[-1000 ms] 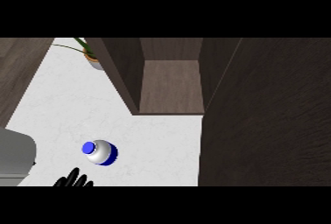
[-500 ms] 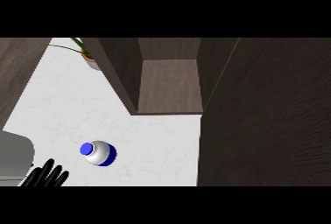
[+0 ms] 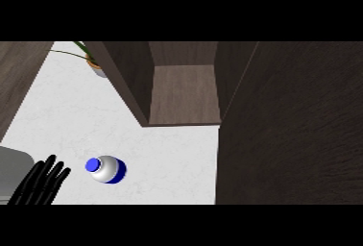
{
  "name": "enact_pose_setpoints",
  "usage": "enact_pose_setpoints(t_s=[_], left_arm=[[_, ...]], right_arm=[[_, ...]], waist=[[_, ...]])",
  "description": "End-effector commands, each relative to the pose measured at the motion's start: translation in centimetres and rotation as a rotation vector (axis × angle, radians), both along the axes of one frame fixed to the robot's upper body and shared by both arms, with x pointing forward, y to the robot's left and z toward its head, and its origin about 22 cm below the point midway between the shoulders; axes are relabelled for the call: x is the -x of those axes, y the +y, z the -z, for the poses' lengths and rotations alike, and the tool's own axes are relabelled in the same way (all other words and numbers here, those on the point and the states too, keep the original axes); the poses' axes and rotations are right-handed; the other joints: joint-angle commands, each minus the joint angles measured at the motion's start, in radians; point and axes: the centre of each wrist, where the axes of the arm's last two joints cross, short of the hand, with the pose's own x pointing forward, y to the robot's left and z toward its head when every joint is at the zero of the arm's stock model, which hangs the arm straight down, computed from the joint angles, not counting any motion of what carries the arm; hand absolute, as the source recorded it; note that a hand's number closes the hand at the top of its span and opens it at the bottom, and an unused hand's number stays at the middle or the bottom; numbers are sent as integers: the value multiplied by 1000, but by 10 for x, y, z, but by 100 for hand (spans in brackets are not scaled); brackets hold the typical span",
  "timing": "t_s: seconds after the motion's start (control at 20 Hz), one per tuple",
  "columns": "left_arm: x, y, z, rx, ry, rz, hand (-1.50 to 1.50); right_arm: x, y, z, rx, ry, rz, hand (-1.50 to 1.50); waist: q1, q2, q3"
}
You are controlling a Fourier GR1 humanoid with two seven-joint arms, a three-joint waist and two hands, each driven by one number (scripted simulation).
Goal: Pick up the bottled water, place it into the cabinet and close the cabinet
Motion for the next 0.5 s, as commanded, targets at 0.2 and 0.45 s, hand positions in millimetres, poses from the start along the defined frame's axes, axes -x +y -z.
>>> enact_pose_setpoints(t_s=[0.2,0.45], left_arm=[[-37,18,31,-52,-12,6,-150],[-53,21,50,-68,5,-22,-150]], right_arm=[[28,12,-40,-96,-79,-80,-150],[31,6,-36,-95,-72,-67,-150]], waist=[[-3,2,-1],[2,2,0]])
